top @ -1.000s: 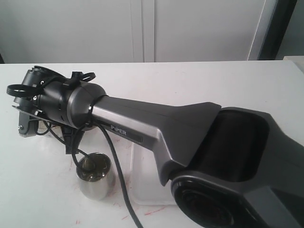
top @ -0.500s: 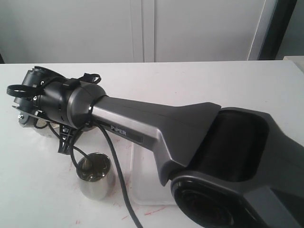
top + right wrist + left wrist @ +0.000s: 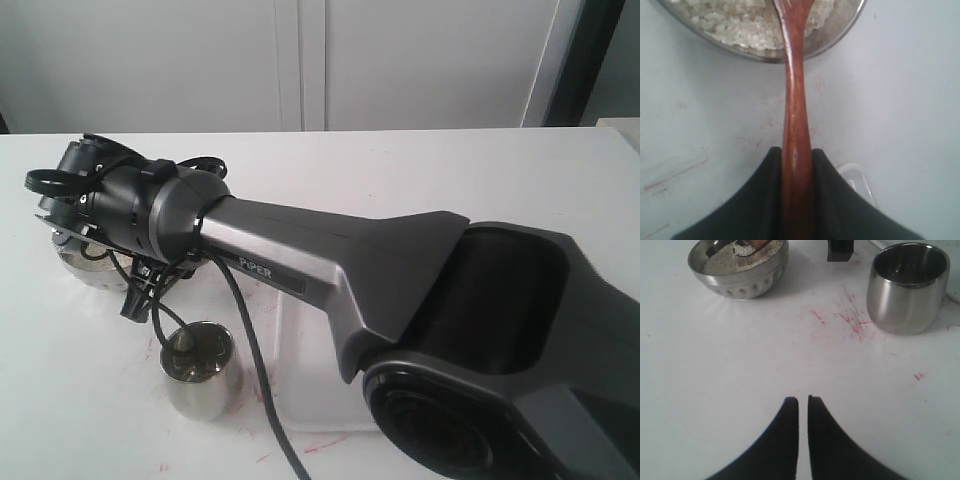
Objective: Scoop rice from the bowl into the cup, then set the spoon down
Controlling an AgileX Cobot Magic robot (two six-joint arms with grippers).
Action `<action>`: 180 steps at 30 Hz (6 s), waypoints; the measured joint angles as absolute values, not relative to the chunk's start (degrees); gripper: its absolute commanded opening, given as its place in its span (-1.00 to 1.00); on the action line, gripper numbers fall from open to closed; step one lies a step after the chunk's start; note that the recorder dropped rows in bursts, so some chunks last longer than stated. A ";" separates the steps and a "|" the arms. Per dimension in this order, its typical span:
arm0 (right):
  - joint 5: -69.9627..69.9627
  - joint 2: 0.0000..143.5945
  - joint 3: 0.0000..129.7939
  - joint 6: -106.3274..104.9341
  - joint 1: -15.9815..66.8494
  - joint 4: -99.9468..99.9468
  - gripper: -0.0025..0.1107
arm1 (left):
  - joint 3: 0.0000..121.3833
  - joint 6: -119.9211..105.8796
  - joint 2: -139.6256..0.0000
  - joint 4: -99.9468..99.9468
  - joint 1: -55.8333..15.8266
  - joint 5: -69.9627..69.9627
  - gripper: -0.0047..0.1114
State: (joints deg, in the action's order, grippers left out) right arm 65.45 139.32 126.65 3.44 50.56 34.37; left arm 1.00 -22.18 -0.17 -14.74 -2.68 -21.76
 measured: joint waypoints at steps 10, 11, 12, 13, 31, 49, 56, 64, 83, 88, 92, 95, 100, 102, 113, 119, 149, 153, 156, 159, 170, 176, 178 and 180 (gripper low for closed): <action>65.33 137.85 126.65 4.87 50.56 32.92 -0.96 | 1.00 -22.18 -0.17 -14.74 -2.68 -21.76 -0.67; 65.22 137.73 126.65 4.87 50.56 32.81 -0.96 | 1.00 -22.18 -0.17 -14.74 -2.68 -21.76 -0.67; 65.22 137.61 126.65 4.87 50.56 32.81 -0.96 | 1.00 -22.18 -0.17 -14.74 -2.68 -21.76 -0.67; 65.22 137.49 126.65 4.87 50.56 32.68 -0.96 | 1.00 -22.18 -0.17 -14.74 -2.68 -21.76 -0.67; 62.94 133.71 126.65 4.87 50.56 29.86 -0.96 | 1.00 -22.18 -0.17 -14.74 -2.68 -21.76 -0.67; 65.15 125.14 126.65 0.43 50.29 19.87 -0.96 | 1.00 -22.18 -0.17 -14.74 -2.68 -21.76 -0.67; 65.89 121.60 126.65 0.00 50.29 19.60 -0.96 | 1.00 -22.18 -0.17 -14.74 -2.68 -21.76 -0.67; 66.13 117.74 126.65 -1.67 50.29 17.48 -0.96 | 1.00 -22.18 -0.17 -14.74 -2.68 -21.76 -0.67; 68.53 113.07 126.65 -2.53 50.29 15.24 -0.96 | 1.00 -22.18 -0.17 -14.74 -2.68 -21.76 -0.67; 69.07 112.58 126.65 -2.53 50.29 15.12 -0.96 | 1.00 -22.18 -0.17 -14.74 -2.68 -21.76 -0.67; 68.75 112.22 126.44 -2.53 50.29 14.87 -0.96 | 1.00 -22.18 -0.17 -14.74 -2.68 -21.76 -0.67; 66.54 111.17 124.07 -2.53 50.29 14.25 -0.96 | 1.00 -22.18 -0.17 -14.74 -2.68 -21.76 -0.67; 62.67 108.14 118.37 -2.53 50.29 14.02 -0.96 | 1.00 -22.18 -0.17 -14.74 -2.68 -21.76 -0.67; 60.66 106.58 115.59 -2.53 50.29 14.02 -0.96 | 1.00 -22.18 -0.17 -14.74 -2.68 -21.76 -0.67; 51.24 97.65 98.26 -2.53 50.29 14.24 -0.96 | 1.00 -22.18 -0.17 -14.74 -2.68 -21.76 -0.67; 47.92 94.07 89.20 -2.53 50.29 15.75 -0.96 | 1.00 -22.18 -0.17 -14.74 -2.68 -21.76 -0.67; 41.25 90.96 64.71 -2.53 50.29 28.69 -0.96 | 1.00 -22.18 -0.17 -14.74 -2.68 -21.76 -0.67; 41.35 90.49 63.29 -2.82 50.29 30.07 -0.96 | 1.00 -22.18 -0.17 -14.74 -2.68 -21.76 -0.67; 41.46 89.98 62.83 -4.50 50.29 30.52 -0.96 | 1.00 -22.18 -0.17 -14.74 -2.68 -21.76 -0.67; 41.57 89.15 62.73 -7.49 50.50 30.87 -0.96 | 1.00 -22.18 -0.17 -14.74 -2.68 -21.76 -0.67; 44.44 88.64 62.45 -13.16 50.88 34.85 -0.96 | 1.00 -22.18 -0.17 -14.74 -2.68 -21.76 -0.67; 44.55 88.54 60.08 -14.82 51.59 39.93 -0.96 | 1.00 -22.18 -0.17 -14.74 -2.68 -21.76 -0.67; 44.07 88.54 59.61 -14.92 51.68 40.81 -0.96 | 1.00 -22.18 -0.17 -14.74 -2.68 -21.76 -0.67; 43.45 88.54 59.49 -15.02 51.81 41.52 -0.96 | 1.00 -22.18 -0.17 -14.74 -2.68 -21.76 -0.67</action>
